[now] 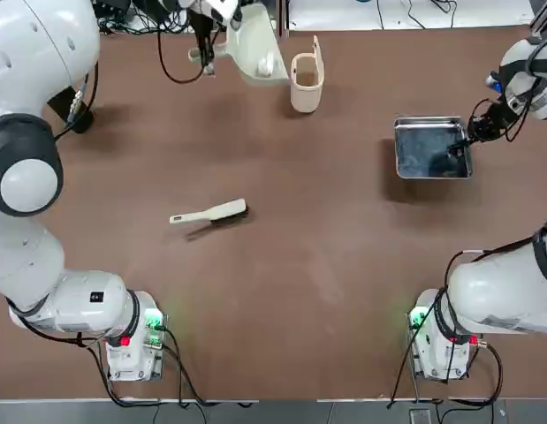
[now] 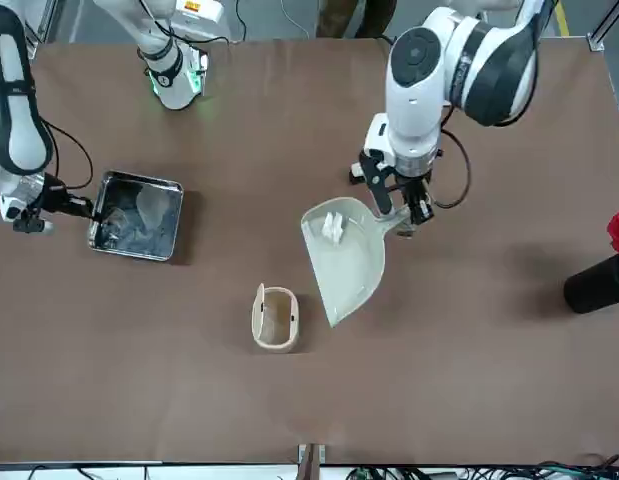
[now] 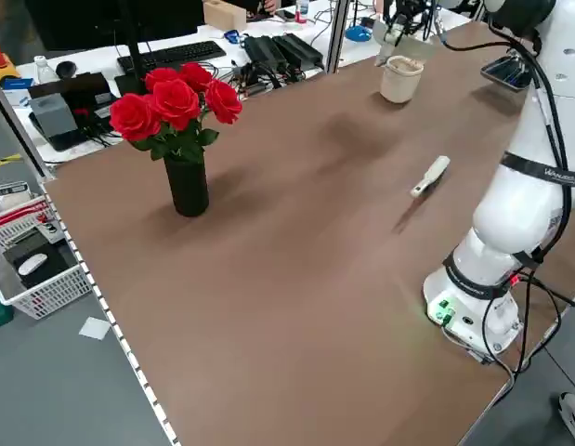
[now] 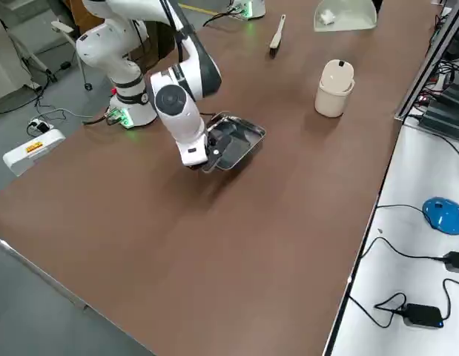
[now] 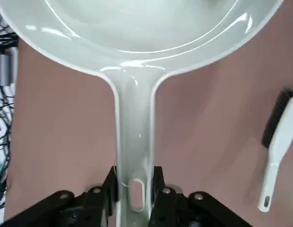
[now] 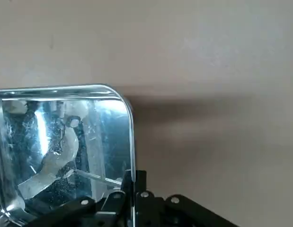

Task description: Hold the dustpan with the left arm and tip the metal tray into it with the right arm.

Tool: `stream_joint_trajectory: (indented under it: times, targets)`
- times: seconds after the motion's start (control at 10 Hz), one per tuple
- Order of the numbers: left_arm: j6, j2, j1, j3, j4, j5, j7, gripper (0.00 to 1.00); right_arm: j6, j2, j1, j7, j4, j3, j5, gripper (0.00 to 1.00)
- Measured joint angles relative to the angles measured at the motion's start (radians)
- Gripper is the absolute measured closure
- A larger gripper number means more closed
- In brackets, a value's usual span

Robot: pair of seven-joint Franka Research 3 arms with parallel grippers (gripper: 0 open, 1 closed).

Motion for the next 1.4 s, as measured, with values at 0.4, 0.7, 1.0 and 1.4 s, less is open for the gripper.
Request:
stream_joint_trajectory:
  times: [0.4,0.7,1.0,1.4]
  targets:
    - [-0.004,0.061,-0.050,0.033,0.094,0.076,-0.026,0.67,0.014,0.108,0.000,-0.085,-0.004,0.000,0.128,0.95]
    - [-0.099,0.172,-0.118,0.035,0.217,0.217,-0.111,0.67,0.019,0.145,0.000,-0.127,-0.005,0.000,0.159,0.95]
    - [-0.174,0.286,-0.255,0.098,0.359,0.312,-0.176,0.67,0.042,0.152,0.000,-0.176,-0.005,0.000,0.173,0.93]
    - [-0.230,0.406,-0.646,0.512,0.573,0.317,-0.185,0.67,0.063,0.154,0.003,-0.211,-0.005,0.001,0.195,0.93]
